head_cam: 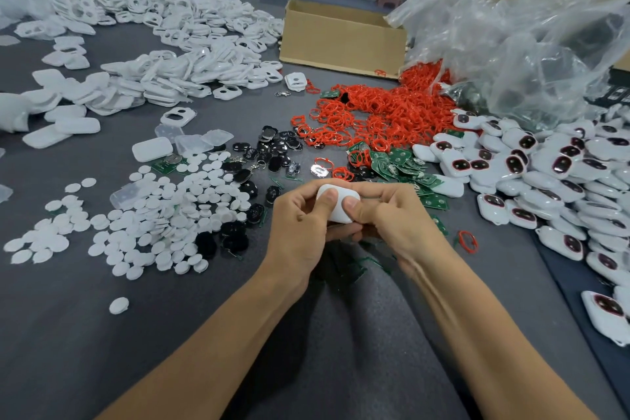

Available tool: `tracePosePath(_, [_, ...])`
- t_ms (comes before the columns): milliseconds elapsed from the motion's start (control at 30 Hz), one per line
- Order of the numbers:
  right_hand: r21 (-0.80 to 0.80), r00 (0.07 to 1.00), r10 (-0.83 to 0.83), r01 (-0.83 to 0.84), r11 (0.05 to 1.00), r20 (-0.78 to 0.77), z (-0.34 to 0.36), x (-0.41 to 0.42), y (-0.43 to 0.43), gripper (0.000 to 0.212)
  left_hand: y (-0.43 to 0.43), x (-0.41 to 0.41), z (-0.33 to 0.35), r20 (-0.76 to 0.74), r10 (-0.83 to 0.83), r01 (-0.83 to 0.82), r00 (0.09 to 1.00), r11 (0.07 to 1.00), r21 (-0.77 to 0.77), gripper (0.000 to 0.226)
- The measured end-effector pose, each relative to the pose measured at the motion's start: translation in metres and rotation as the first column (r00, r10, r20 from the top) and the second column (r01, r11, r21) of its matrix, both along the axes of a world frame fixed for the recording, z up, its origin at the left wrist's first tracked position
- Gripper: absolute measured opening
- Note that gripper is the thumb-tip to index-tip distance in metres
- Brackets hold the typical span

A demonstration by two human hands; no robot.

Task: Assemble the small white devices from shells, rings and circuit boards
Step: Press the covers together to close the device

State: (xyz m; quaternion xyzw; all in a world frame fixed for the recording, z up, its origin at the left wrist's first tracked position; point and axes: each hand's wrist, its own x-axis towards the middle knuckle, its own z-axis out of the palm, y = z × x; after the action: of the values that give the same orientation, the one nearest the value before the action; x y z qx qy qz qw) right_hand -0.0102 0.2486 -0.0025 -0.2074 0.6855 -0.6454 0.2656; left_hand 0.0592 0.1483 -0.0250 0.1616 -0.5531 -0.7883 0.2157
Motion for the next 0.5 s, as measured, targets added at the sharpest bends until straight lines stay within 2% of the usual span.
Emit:
tracePosePath(133, [0.001, 0.993, 0.005, -0.004, 1.0, -0.116, 0.0, 0.004, -0.006, 0.02, -0.004, -0.001, 0.0, -0.002, 0.008, -0.008, 1.0, 1.0, 0.009, 0.02])
tracePosePath(233, [0.056, 0.968, -0.034, 0.049, 0.997, -0.248, 0.001, 0.0, -0.004, 0.019, -0.006, -0.001, 0.0, -0.008, 0.026, -0.025, 1.0, 0.989, 0.144, 0.02])
tracePosePath(300, [0.089, 0.879, -0.149, 0.211, 0.973, -0.453, -0.001, -0.002, -0.002, 0.019, -0.006, -0.003, 0.0, -0.015, 0.035, -0.03, 0.999, 0.971, 0.235, 0.026])
tracePosePath(367, [0.039, 0.687, -0.24, 0.365, 0.93, -0.686, -0.004, 0.0, -0.001, 0.019, -0.006, -0.004, 0.0, -0.026, 0.011, -0.004, 1.0, 0.961, 0.275, 0.031])
tracePosePath(400, [0.009, 0.606, -0.24, 0.379, 0.925, -0.758, -0.005, 0.001, -0.002, 0.019, -0.006, -0.004, 0.0, -0.036, -0.014, 0.024, 0.999, 0.963, 0.269, 0.03])
tracePosePath(433, [0.003, 0.558, -0.214, 0.362, 0.932, -0.802, -0.006, 0.003, -0.004, 0.02, -0.006, -0.004, 0.001, -0.043, -0.033, 0.043, 0.999, 0.966, 0.254, 0.027])
tracePosePath(500, [0.055, 0.577, -0.129, 0.291, 0.955, -0.807, -0.01, 0.005, -0.008, 0.022, -0.009, -0.004, 0.0, -0.043, -0.018, 0.027, 0.999, 0.974, 0.227, 0.02])
